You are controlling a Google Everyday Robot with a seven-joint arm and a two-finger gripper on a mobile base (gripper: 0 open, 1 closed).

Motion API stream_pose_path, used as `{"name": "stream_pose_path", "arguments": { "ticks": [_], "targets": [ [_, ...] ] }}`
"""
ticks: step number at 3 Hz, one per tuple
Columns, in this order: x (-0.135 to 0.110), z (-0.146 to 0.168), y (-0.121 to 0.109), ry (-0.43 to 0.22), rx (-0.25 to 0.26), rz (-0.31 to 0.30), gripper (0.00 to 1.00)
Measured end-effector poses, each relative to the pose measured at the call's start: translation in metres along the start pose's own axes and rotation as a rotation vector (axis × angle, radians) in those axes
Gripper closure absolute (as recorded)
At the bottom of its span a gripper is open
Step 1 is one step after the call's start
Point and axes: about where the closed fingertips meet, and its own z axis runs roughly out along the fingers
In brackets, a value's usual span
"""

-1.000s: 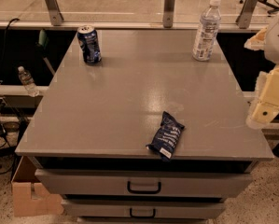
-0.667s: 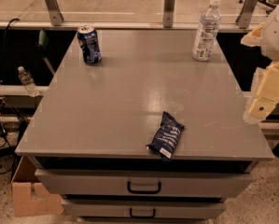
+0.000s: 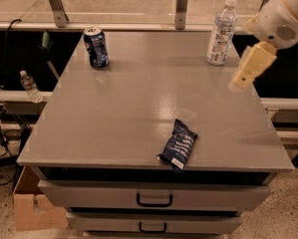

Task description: Move blue plastic bottle near pepsi can

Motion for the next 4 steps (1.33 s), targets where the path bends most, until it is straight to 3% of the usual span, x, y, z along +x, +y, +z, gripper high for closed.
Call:
{"name": "stream_pose_path", "arguments": {
  "ticks": [2, 3, 4],
  "targets": [
    [-0.014, 0.051, -0.109, -0.129, 0.137, 0.213, 0.0],
    [-0.008, 0.055, -0.144, -0.165, 0.224, 0.318, 0.0],
    [-0.005, 0.065, -0.167, -0.232, 0.248, 0.4, 0.0]
  ]
}}
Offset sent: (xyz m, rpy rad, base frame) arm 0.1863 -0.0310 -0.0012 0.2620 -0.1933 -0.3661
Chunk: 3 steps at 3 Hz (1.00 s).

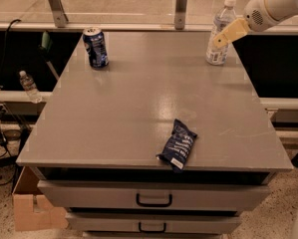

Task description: Move blue plastic bottle near pepsi can

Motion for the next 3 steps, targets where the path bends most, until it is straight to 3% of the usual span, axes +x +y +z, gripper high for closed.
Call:
{"name": "stream_pose_path", "arguments": {
  "ticks": [1, 2, 3],
  "targets": [
    [-0.004, 0.009, -0.008, -0.042, -0.001, 0.045, 0.0],
    [-0.011, 0.021, -0.014, -0.12, -0.034, 0.115, 0.0],
    [-0.014, 0.034, -0.018, -0.198, -0.074, 0.192, 0.19]
  ]
}}
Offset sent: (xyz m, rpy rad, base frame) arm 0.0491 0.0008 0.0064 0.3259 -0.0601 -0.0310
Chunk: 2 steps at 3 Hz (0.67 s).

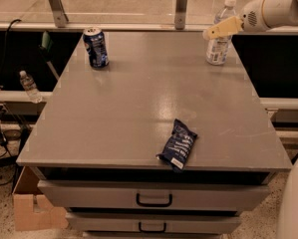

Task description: Move blue plastic bottle near pepsi can

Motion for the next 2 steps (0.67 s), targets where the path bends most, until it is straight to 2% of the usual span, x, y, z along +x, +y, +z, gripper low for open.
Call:
{"name": "stream_pose_path", "arguments": {
  "ticks": [1, 2],
  "targets": [
    [-0.0005, -0.0027, -0.0079, -0.045, -0.021, 0.042, 0.41],
    [-0.004, -0.0114, -0.0098, -0.083, -0.04, 0.047, 0.64]
  ]
}}
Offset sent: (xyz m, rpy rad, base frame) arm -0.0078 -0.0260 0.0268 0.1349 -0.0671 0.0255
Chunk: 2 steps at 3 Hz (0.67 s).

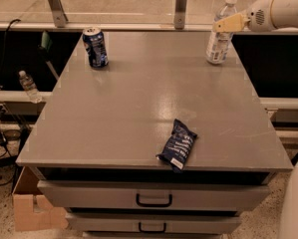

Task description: Move blue plastic bottle near pepsi can

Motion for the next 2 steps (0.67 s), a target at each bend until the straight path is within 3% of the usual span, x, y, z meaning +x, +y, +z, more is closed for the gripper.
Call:
{"name": "stream_pose_path", "arguments": {
  "ticks": [1, 2],
  "targets": [
    [-0.0212, -0.0221, 0.0091, -0.056, -0.029, -0.043, 0.87],
    [-0.0215, -0.0198, 0.0108, -0.057, -0.035, -0.047, 1.0]
  ]
}}
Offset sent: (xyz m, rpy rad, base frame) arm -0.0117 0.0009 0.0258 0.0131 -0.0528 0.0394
